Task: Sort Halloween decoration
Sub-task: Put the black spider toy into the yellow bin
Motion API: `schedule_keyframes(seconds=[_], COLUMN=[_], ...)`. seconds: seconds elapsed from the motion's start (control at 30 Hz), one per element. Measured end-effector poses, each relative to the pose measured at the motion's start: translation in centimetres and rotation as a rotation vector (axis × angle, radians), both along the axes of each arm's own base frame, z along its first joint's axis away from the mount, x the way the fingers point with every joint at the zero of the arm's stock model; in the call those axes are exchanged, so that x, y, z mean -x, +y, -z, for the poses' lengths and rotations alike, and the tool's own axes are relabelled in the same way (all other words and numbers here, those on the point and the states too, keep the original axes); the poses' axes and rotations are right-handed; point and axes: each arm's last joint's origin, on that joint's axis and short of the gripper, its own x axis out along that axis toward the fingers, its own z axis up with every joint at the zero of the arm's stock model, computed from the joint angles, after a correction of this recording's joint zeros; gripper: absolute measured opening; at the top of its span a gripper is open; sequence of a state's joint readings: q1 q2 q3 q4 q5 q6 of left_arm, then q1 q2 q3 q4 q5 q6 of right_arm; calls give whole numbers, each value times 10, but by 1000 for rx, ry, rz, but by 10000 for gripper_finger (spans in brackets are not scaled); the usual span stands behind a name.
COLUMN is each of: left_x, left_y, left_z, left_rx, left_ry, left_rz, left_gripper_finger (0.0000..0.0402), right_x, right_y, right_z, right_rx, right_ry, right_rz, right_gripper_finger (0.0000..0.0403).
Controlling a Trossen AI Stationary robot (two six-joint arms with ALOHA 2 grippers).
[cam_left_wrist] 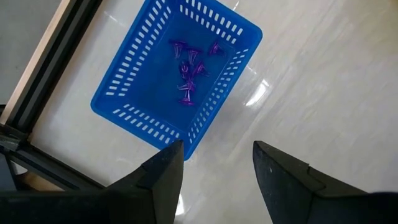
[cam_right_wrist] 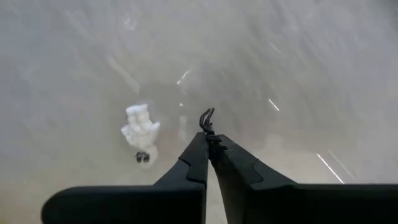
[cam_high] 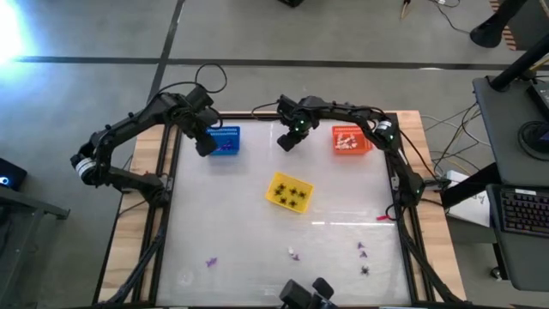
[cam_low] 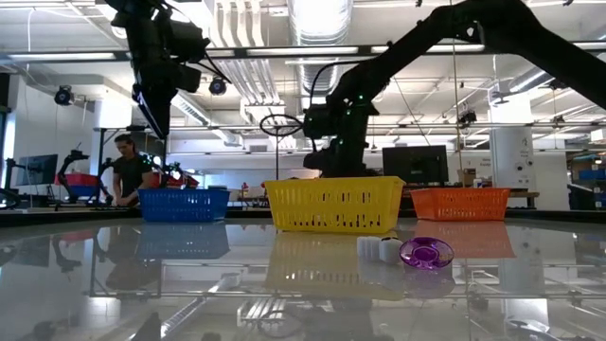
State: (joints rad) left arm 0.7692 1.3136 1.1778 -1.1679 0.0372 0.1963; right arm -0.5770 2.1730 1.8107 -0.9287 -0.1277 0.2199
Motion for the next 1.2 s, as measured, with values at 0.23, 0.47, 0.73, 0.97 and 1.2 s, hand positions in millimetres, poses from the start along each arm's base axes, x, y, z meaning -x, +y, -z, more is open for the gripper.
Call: schedule_keyframes(seconds=[0.23,0.47,0.73,0.97,1.2], left_x=[0,0,0,1,1], left_y=[0,0,0,-1,0], left_z=[0,0,0,0,0], left_rx=[1,1,-2,-3,-7], left_ry=[-1,-1,1,12,14], left_rz=[-4,-4,8,39,55], left_gripper_finger=[176,176,176,176,176], right_x=[13,16,1,-15,-23], right_y=[15,49,106,155,183], right_z=[-32,-69,-81,-81,-74], right_rx=[-32,-38,-92,-102,-96], right_ry=[49,50,44,42,14], right_rz=[-15,-62,-160,-226,-278], right_gripper_finger=[10,9,9,9,9])
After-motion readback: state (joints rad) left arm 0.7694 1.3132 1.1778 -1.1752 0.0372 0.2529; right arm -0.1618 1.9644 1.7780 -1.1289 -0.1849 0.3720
